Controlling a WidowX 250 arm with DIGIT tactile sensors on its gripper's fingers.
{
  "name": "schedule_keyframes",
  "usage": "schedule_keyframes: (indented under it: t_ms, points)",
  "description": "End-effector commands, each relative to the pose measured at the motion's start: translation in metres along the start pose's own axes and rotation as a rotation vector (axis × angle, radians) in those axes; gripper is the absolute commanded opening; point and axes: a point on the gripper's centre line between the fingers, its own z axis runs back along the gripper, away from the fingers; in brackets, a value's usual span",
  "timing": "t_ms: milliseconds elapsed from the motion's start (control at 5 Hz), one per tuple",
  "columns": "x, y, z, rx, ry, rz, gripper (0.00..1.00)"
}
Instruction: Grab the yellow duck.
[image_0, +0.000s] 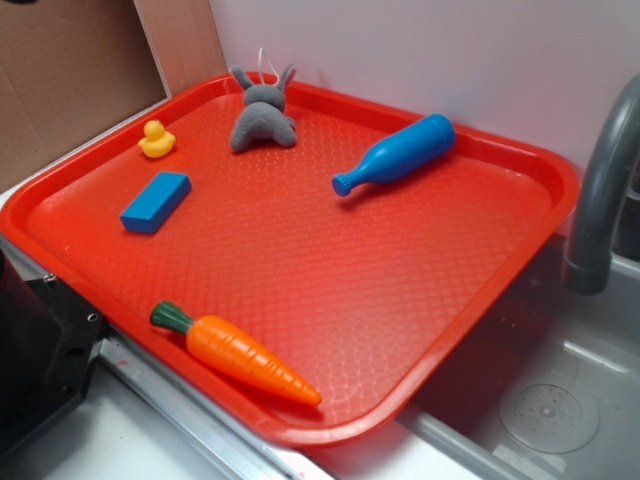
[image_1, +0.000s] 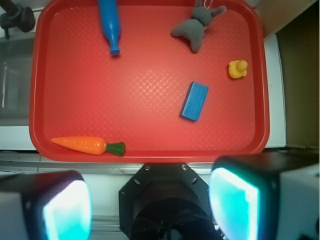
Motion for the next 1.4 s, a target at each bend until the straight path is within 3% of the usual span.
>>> schedule_keyframes:
  t_ms: [0,600,800,1200]
  points:
    - [0.000,0.000,0.000,0.000,0.000,0.000,1.00]
    - [0.036,0.054,-0.045,-0.037,-0.062,0.685,1.00]
    - [0.041,0.072,-0.065,-0.046,-0.145,0.889,1.00]
    - [0.058,0.110,-0.101,-0.017,-0.251,1.134,1.00]
